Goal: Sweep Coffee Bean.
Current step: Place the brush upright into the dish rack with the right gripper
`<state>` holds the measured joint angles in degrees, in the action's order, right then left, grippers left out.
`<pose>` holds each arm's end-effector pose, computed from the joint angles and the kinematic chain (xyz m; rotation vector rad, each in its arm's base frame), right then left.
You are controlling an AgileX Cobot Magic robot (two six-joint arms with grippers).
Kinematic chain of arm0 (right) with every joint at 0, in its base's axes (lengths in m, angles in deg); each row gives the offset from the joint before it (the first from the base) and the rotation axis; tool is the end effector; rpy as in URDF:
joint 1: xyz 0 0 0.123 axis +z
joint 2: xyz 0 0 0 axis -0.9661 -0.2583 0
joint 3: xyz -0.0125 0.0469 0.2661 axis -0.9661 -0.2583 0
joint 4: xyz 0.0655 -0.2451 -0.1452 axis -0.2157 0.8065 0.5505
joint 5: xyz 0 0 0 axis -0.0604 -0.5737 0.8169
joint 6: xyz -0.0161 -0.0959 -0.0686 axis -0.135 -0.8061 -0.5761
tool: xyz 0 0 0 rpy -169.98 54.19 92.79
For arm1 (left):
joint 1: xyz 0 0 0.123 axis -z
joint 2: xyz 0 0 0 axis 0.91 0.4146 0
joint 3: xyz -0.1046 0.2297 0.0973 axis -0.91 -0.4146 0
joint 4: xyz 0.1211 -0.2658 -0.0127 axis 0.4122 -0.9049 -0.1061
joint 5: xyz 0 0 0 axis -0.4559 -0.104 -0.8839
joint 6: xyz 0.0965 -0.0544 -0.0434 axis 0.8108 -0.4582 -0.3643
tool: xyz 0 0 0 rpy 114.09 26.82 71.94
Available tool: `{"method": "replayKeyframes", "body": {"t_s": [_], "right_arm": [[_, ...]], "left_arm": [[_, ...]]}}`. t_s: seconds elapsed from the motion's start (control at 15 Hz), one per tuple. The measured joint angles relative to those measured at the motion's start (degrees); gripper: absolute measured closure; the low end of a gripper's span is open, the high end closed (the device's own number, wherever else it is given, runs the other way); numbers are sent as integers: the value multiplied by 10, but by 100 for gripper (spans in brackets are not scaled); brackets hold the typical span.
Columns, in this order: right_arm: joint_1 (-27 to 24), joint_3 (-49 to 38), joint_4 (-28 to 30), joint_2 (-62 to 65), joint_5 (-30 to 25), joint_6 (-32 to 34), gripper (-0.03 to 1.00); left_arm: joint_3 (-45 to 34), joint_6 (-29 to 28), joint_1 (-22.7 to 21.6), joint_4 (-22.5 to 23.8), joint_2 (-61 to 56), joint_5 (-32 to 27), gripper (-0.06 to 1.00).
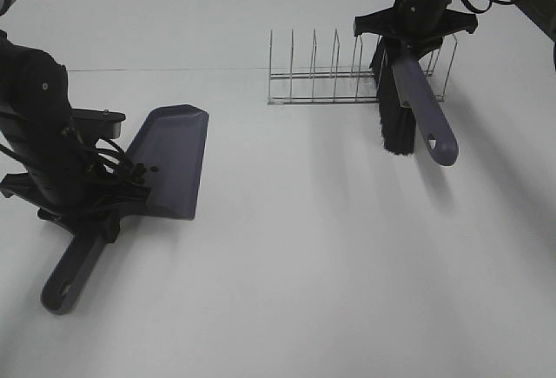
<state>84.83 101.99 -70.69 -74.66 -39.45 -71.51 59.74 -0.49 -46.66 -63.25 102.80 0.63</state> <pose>0.5784 0.0865 0.1200 0.0279 2.7027 -0.0497 0.3429 -0.1177 0.0201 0.1974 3.0788 -0.0322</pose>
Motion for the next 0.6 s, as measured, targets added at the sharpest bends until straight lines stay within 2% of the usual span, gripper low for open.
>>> {"method": "replayKeyframes", "body": {"t_s": [0.13, 0.6], "right_arm": [[0, 0, 10, 0, 16, 13, 66], [2, 0, 24, -1, 22, 35, 66]], "left_arm": [[0, 0, 0, 0, 0, 0, 59], [0, 0, 0, 0, 0, 0, 59]]}}
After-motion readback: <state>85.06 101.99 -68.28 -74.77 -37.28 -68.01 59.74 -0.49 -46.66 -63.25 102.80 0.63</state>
